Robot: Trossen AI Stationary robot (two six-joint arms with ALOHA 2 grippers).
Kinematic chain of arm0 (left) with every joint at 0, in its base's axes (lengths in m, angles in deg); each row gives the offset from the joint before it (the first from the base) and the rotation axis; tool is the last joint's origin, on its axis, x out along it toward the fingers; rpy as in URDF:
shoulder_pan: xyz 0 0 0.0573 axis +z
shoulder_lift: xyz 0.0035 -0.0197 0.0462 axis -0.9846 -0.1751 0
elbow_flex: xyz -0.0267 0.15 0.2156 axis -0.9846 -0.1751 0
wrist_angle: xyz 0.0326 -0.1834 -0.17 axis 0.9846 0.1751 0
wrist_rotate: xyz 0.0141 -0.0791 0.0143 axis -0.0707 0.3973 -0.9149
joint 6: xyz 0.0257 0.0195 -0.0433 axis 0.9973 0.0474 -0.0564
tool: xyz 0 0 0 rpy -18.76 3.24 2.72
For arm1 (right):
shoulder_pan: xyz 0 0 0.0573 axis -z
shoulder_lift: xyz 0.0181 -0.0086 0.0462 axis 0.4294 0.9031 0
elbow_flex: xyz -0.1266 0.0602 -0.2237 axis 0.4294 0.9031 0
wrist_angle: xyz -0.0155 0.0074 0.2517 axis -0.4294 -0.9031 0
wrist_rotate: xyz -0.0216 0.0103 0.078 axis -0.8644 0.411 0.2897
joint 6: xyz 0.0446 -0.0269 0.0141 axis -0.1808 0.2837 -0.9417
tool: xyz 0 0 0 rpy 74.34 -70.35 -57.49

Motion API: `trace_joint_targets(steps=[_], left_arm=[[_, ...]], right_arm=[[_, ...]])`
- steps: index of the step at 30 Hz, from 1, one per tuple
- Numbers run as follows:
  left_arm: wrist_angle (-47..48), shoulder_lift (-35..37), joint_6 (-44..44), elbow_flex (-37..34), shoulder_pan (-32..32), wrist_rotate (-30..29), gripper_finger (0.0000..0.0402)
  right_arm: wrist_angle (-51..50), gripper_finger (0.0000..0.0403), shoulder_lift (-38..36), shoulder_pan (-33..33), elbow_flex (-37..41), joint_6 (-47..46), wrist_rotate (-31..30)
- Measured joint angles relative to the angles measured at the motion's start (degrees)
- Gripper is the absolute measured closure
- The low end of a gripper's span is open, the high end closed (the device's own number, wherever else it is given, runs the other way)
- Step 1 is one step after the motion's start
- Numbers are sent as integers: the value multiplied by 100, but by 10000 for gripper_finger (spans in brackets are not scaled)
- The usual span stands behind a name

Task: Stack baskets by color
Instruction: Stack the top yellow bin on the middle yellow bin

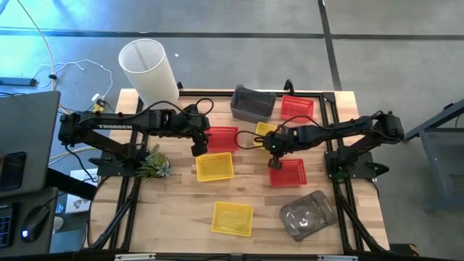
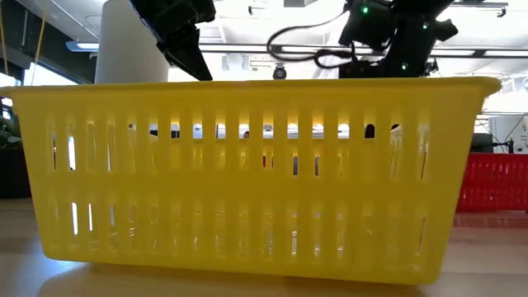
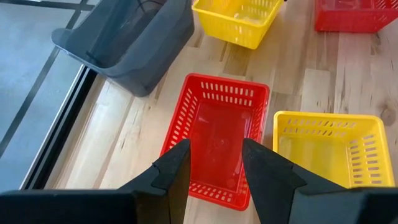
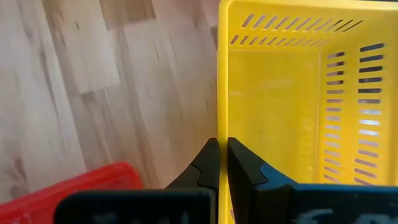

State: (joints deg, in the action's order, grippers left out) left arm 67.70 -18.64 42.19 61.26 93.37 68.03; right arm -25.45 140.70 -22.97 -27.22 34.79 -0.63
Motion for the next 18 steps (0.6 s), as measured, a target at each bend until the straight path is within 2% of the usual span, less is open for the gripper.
trace_joint_targets(steps=[14, 18], left_arm=[[276, 29, 42, 0, 0, -21, 271], [454, 71, 40, 7, 4, -43, 271]], right_arm=[[728, 403, -653, -55, -1, 66, 48], [783, 403, -676, -209, -274, 174, -4]])
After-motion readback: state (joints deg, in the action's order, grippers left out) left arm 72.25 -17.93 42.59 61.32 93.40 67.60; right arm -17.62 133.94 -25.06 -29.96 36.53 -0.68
